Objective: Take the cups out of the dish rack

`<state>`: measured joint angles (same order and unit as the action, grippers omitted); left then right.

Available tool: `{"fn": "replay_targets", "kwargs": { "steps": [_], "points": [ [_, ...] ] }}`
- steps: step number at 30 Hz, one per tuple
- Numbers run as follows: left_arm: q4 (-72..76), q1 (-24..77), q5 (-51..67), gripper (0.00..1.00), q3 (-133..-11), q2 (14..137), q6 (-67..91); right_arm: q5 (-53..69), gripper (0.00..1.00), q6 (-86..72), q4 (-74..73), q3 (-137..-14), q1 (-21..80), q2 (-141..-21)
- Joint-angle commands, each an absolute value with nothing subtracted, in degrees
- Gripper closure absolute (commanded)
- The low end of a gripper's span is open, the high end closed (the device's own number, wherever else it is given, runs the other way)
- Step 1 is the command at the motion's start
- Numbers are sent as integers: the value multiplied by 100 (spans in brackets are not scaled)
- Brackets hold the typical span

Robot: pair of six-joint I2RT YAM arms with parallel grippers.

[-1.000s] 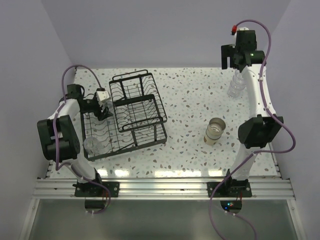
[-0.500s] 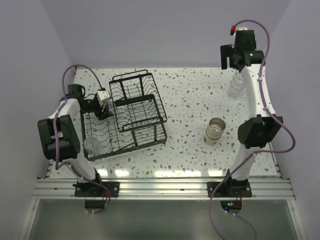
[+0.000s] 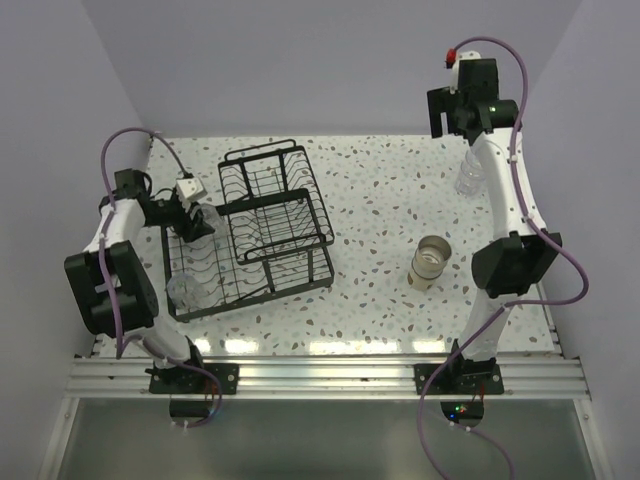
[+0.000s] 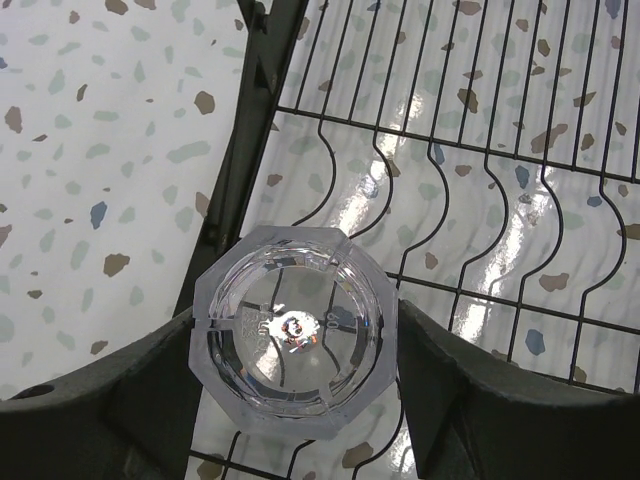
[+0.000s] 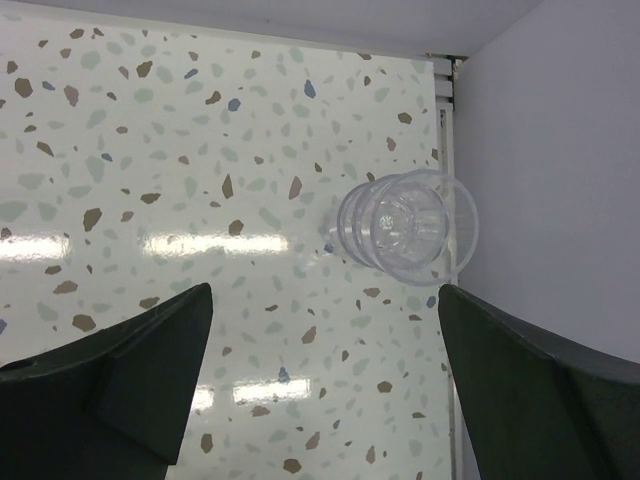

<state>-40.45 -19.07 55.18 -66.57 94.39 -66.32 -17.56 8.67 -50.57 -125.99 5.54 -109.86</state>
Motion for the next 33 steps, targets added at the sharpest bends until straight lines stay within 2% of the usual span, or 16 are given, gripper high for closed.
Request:
{"fn": "replay_targets", "kwargs": {
  "steps": [1, 7, 13, 18, 19, 21, 22, 23, 25, 28, 33],
  "points": [
    [-4175, -2143, 5862, 100, -6873, 8949, -6373, -1627, 2, 984, -5018, -12850, 633, -10767],
    [-3982, -2777, 5897, 100, -6978, 8728, -6012, -1319, 2, 897, -5141, -13086, 721, -10723],
    [-2973, -2979, 6223, 100, -7479, 8596, -4643, -730, 2, 660, -5185, -13473, 738, -10644],
    [-163, -2997, 5828, 100, -7523, 8411, -2175, -19, 2, 239, -5072, -13562, 756, -10390],
    [721, -2997, 5784, 100, -7584, 8420, -1797, 565, 2, 150, -4915, -13475, 738, -10345],
    [1473, -2980, 5879, 100, -7830, 8498, -584, 1385, 2, -191, -4703, -13351, 747, -10205],
    [2086, -2962, 5976, 100, -7927, 8525, -197, 2250, 2, -350, -4406, -13229, 747, -10169],
    [2327, -2918, 6020, 100, -8110, 8551, 442, 2650, 2, -569, -4177, -13123, 764, -10143],
    [2635, -2708, 6073, 100, -8270, 8552, 720, 3667, 3, -1324, -3232, -12694, 826, -10029],
    [2917, -2278, 6056, 100, -8376, 8411, 975, 4025, 4, -2274, -1922, -12210, 1098, -9976],
    [3629, -1618, 5986, 100, -8578, 8385, 2038, 4763, 5, -3563, -811, -12349, 1678, -10379]
  ]
}}
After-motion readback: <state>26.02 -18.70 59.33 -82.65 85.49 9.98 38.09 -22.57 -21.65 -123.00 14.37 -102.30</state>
